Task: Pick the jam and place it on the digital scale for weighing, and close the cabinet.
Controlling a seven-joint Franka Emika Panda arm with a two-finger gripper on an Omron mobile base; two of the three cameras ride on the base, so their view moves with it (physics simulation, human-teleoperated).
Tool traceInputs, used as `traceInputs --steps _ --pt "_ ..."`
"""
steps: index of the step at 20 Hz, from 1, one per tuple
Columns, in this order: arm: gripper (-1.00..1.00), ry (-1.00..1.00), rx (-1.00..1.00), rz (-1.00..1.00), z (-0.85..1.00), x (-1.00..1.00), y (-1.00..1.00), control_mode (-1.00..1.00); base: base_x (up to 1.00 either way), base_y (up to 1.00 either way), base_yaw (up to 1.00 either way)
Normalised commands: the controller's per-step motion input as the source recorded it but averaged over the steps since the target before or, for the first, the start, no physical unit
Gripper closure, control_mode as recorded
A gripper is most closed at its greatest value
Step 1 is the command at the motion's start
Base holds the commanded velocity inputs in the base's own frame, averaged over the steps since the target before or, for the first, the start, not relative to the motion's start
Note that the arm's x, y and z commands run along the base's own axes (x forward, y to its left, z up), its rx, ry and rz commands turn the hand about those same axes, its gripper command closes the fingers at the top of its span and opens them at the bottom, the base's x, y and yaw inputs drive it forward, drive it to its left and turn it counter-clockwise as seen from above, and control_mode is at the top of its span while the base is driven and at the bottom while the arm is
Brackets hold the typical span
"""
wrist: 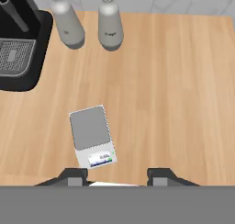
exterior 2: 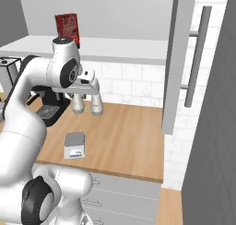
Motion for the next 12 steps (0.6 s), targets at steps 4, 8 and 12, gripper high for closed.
traceInputs --steps 4,8,12 --pt "-1.0 -0.06 0.0 0.0 0.0 -0.26 0.0 -1.0 0.0 0.0 0.0" --pt "-1.0 -0.31 0.0 0.01 0.17 -0.51 0.0 -1.0 0.0 0.0 0.0" --pt "-1.0 -0.38 0.01 0.02 0.47 -0.43 0.06 -1.0 0.0 0.0 0.0"
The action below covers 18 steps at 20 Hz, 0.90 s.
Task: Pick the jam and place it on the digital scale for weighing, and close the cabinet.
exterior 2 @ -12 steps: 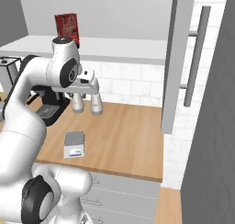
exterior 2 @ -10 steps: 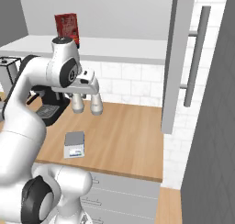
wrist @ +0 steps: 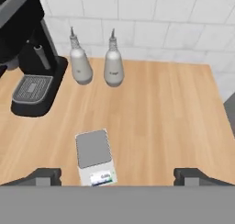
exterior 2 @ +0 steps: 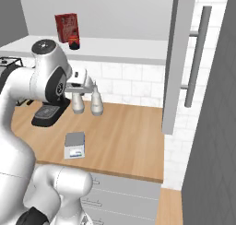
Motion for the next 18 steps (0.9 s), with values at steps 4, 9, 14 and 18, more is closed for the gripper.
traceInputs --steps 4,9,14,18 --pt "-1.0 -0.32 0.0 0.05 0.72 -0.25 0.12 -1.0 0.0 0.0 0.0" --pt "-1.0 -0.23 0.0 0.06 0.78 -0.15 0.06 -1.0 0.0 0.0 0.0" --pt "-1.0 -0.17 0.0 0.05 0.71 -0.05 0.2 -1.0 0.0 0.0 0.0" --pt "-1.0 -0.18 0.0 0.03 0.33 0.0 0.16 -1.0 0.0 0.0 0.0"
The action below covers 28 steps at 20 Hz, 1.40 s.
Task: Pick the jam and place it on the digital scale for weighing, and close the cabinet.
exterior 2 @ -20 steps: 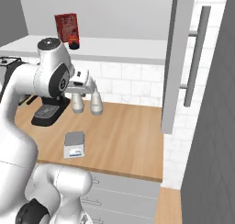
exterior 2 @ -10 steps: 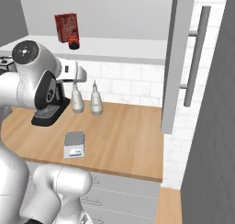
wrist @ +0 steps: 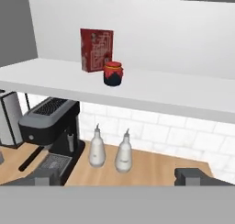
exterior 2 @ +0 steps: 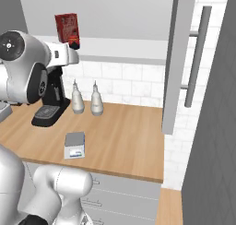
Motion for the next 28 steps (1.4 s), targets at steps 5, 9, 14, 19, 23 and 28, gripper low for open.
traceInputs --steps 5,9,14,19,23,28 --pt "-1.0 -0.14 0.0 0.04 0.3 0.0 0.19 -1.0 0.0 0.0 0.0" --pt "-1.0 -0.11 0.01 0.04 0.26 0.01 0.11 -1.0 0.0 0.0 0.0" --pt "-1.0 0.0 0.01 0.0 0.19 0.12 0.14 -1.0 0.0 0.0 0.0" --pt "-1.0 0.0 0.0 0.0 0.15 0.2 0.13 -1.0 0.0 0.0 0.0" --pt "-1.0 0.0 0.0 0.0 0.01 0.28 0.0 -1.0 0.0 0.0 0.0" --pt "-1.0 0.01 0.0 0.0 -0.05 0.46 0.0 -1.0 0.0 0.0 0.0"
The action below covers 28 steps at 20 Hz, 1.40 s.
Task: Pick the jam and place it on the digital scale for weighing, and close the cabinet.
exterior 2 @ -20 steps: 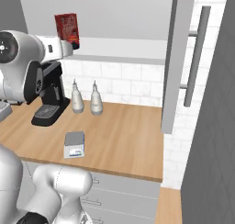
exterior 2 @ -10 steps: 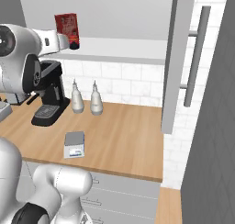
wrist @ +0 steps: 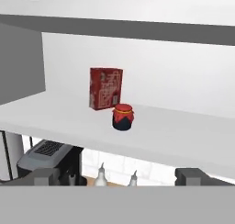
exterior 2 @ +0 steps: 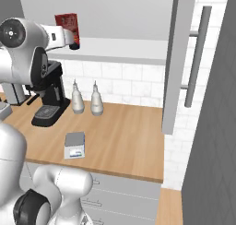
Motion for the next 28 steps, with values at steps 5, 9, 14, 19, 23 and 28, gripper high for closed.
traceInputs --steps 5,9,14,19,23,28 --pt "-1.0 0.05 0.02 0.0 -0.06 0.48 0.0 -1.0 0.0 0.0 0.0" --pt "-1.0 0.04 0.0 0.0 -0.01 0.36 0.0 -1.0 0.0 0.0 0.0" --pt "-1.0 0.03 0.0 0.0 -0.05 0.24 0.09 -1.0 0.0 0.0 0.0" --pt "-1.0 0.03 0.0 0.0 -0.12 0.22 0.21 -1.0 0.0 0.0 0.0" --pt "-1.0 0.02 0.0 0.0 -0.08 0.36 0.2 -1.0 0.0 0.0 0.0" --pt "-1.0 0.01 0.0 0.0 -0.01 0.33 0.04 -1.0 0.0 0.0 0.0"
